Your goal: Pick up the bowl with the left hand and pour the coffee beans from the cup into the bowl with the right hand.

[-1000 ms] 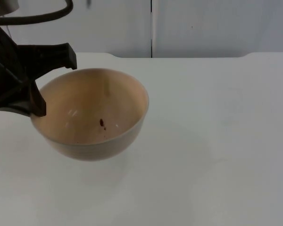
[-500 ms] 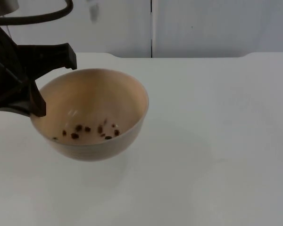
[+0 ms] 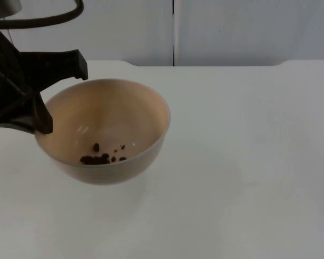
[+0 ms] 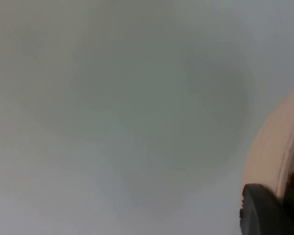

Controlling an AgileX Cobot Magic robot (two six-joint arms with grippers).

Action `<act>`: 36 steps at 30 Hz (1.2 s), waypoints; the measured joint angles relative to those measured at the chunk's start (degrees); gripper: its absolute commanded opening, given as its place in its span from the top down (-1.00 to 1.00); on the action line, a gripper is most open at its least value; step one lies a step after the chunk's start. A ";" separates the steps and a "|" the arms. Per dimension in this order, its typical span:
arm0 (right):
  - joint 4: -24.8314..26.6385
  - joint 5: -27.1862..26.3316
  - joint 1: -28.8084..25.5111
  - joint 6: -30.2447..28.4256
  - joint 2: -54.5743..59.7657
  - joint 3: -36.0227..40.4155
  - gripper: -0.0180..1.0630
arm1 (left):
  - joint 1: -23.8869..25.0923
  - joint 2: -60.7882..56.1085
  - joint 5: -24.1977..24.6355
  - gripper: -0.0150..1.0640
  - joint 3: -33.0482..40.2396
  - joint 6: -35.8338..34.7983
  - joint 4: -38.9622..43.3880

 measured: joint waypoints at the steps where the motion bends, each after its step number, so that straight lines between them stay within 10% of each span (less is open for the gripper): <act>1: 0.00 0.00 0.00 0.00 0.00 0.00 0.97 | 0.00 0.00 0.00 0.98 0.00 0.00 0.00; 21: -0.27 0.00 0.00 2.71 -0.36 0.85 0.97 | 0.00 0.00 0.00 0.98 0.00 0.00 0.00; 36: 9.84 -0.25 -1.30 3.71 -2.61 0.85 0.97 | 0.00 0.00 0.00 0.98 0.00 0.09 0.00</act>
